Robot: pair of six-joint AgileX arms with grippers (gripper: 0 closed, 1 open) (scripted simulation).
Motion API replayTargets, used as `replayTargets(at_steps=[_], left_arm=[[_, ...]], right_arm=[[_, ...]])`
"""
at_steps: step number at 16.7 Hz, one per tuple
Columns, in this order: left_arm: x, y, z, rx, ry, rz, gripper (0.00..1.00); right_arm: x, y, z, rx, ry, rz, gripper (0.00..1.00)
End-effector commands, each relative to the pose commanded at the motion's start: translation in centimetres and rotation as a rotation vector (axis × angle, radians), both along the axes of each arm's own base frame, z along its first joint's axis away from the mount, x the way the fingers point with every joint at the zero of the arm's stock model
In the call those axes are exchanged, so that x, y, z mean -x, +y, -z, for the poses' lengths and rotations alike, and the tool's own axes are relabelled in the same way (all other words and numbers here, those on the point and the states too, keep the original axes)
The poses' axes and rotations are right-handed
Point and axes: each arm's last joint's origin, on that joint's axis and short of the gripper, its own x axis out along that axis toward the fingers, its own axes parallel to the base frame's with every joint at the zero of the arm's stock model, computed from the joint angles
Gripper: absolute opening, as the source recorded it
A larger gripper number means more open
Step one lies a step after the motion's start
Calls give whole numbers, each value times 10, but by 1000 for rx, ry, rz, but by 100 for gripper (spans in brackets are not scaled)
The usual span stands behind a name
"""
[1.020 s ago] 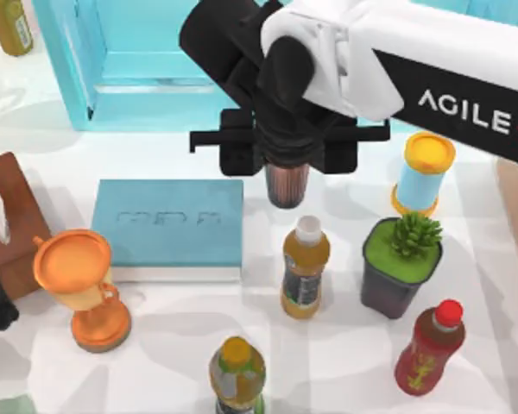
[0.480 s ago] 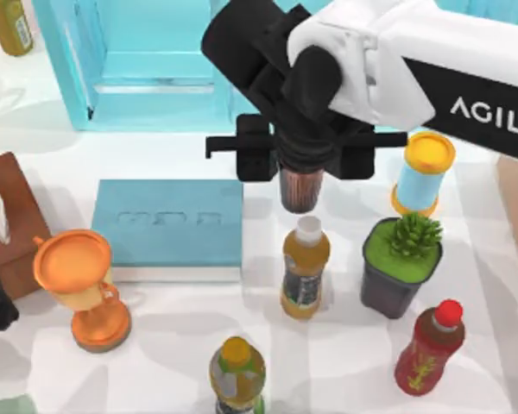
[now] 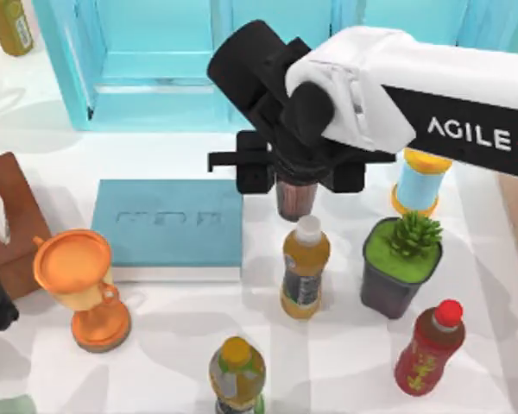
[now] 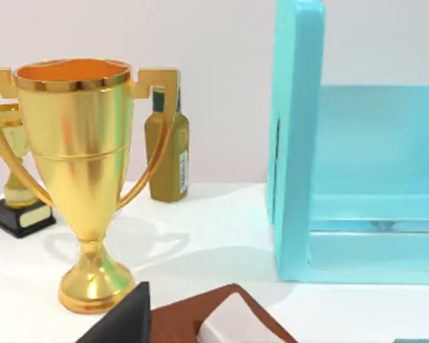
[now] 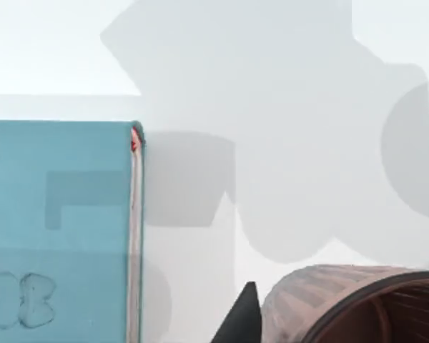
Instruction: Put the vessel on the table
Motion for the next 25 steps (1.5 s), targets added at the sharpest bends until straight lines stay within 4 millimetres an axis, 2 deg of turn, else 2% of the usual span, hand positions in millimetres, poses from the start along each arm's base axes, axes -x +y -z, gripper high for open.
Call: replayTargets(at_steps=[3,7,20,25], left_arm=[[0,0,0,0,0,0,100],[0,0,0,0,0,0,100],[0,0,0,0,0,0,100],[0,0,0,0,0,0,100]], right_arm=[[-5,-1,18,2,3,1,0],[-5,-1,18,3,4,1,0],[-5,-1,18,3,4,1,98],[-5,-1,18,3,4,1,100]])
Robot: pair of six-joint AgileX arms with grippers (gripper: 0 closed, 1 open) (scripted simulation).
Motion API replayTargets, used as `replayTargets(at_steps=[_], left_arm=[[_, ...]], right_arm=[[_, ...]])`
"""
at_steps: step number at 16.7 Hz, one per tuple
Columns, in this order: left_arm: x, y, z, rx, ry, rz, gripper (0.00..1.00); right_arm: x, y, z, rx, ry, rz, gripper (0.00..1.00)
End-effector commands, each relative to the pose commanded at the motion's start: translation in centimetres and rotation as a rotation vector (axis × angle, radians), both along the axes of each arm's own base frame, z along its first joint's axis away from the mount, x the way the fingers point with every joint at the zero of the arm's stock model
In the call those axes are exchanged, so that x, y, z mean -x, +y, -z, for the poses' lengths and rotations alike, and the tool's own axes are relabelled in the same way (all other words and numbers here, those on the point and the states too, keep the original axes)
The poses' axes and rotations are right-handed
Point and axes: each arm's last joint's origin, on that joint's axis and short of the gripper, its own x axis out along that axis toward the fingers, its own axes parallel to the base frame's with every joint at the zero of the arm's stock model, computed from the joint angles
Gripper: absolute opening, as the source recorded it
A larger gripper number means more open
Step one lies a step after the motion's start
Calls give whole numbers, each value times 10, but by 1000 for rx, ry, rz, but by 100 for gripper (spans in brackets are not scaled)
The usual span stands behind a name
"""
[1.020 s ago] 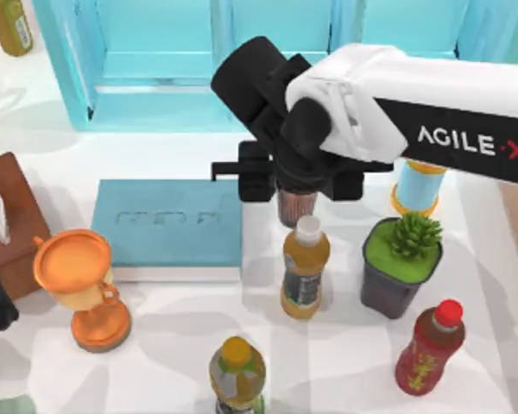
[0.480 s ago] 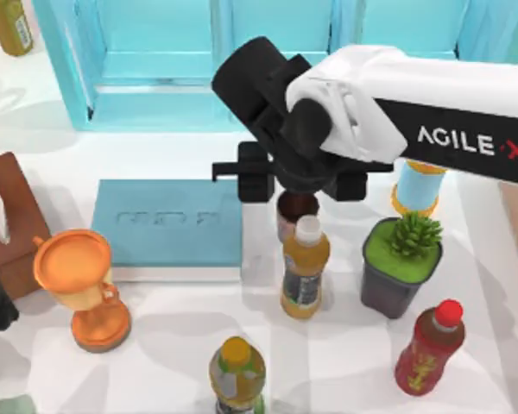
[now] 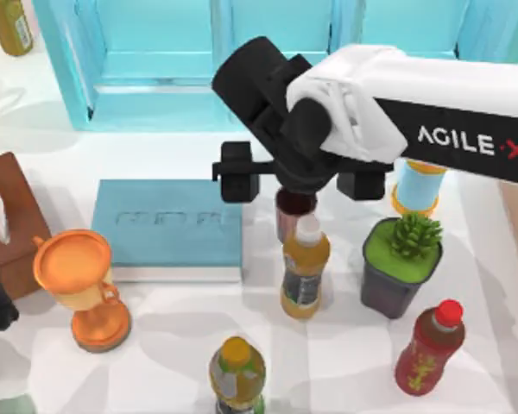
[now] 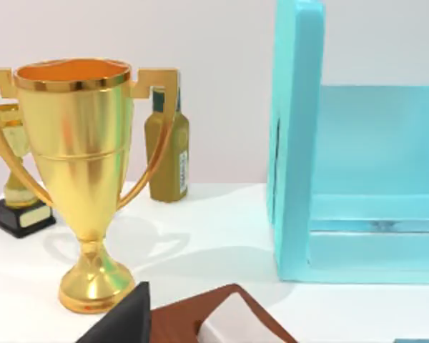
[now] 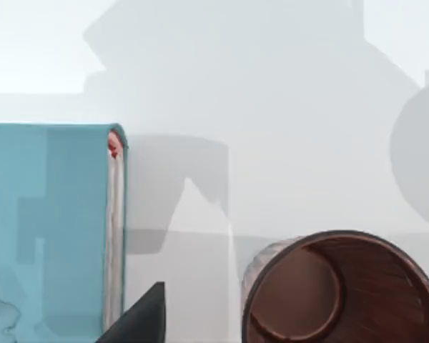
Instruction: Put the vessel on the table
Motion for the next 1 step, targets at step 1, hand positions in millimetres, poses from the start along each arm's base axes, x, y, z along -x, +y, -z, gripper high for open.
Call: replayTargets(at_steps=[1], left_arm=[[0,0,0,0,0,0,100]], right_arm=[[0,0,0,0,0,0,100]])
